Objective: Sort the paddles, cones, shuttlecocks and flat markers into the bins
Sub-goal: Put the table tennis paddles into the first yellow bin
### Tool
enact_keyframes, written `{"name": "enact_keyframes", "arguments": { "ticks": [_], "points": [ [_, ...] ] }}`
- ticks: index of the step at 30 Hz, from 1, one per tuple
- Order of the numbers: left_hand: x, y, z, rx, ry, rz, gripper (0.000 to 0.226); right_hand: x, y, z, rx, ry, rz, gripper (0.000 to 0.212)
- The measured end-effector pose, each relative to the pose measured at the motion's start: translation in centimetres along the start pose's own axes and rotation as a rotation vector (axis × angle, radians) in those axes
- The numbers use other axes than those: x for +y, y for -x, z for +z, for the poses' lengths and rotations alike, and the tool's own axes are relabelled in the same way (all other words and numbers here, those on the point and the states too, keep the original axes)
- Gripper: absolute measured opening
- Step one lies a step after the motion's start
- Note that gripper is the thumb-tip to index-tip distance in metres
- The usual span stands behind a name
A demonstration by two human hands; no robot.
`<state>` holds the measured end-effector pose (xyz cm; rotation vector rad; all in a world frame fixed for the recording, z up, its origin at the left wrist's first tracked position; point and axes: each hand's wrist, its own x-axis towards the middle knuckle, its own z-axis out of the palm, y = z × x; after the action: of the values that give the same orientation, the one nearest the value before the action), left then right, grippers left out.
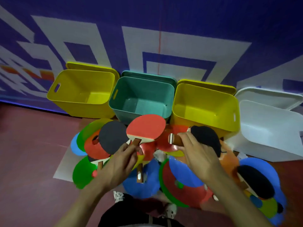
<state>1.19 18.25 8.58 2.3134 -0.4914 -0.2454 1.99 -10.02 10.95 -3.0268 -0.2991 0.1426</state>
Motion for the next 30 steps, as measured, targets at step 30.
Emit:
{"name": "enact_keyframes", "arguments": {
  "ticks": [30],
  "points": [
    [-35.6,-12.8,-32.3,-0.037,0.142,-0.191,0.021,-26.8,-32.3,1.7,0.021,-0.6,-0.031,0.029]
  ]
}}
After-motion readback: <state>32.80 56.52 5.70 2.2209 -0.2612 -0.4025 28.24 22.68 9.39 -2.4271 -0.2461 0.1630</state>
